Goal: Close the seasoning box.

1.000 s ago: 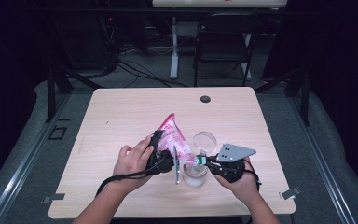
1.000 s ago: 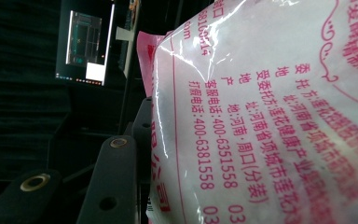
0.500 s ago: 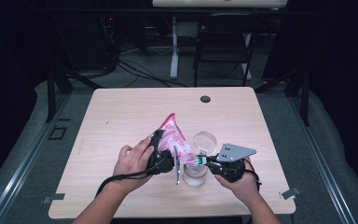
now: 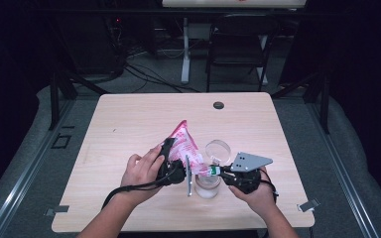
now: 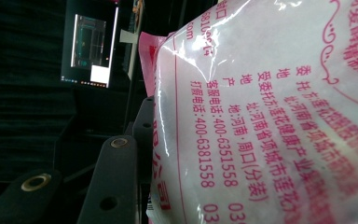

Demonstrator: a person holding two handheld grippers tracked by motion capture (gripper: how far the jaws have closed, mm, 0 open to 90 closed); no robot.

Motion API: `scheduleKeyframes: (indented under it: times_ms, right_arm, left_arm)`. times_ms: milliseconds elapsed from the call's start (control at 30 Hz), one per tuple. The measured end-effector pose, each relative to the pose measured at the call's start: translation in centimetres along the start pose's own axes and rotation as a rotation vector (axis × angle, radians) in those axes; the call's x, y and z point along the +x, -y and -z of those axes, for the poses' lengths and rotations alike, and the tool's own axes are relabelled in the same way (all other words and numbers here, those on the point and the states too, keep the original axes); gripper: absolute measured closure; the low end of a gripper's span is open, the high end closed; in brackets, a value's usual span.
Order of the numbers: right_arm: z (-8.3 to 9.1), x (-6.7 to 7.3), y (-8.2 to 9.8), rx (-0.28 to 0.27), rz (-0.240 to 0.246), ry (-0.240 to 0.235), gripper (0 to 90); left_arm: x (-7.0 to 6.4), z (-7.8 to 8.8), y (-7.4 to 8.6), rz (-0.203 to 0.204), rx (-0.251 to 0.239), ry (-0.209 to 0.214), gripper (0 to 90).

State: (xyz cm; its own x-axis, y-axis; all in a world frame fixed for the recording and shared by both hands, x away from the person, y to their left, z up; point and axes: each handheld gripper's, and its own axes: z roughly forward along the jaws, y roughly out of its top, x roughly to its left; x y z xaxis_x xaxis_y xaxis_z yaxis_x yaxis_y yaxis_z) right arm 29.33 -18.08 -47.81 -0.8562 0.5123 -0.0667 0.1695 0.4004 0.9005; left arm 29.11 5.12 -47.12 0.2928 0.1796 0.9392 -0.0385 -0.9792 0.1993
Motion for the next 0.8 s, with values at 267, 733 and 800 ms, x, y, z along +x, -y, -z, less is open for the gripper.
scheduleKeyframes:
  times_ms: [267, 733, 800]
  right_arm:
    - [-0.11, -0.01, 0.11, 0.007, 0.000, 0.004, 90.0]
    - [-0.09, -0.15, 0.21, 0.013, -0.001, 0.011, 90.0]
    - [-0.07, -0.16, 0.22, 0.014, -0.002, 0.013, 90.0]
  left_arm:
    - [-0.07, 0.03, -0.02, -0.001, 0.001, 0.001, 60.8]
    - [-0.10, 0.17, -0.21, -0.007, 0.004, -0.003, 60.9]
    - [-0.13, 0.14, -0.22, -0.007, 0.000, -0.006, 61.0]
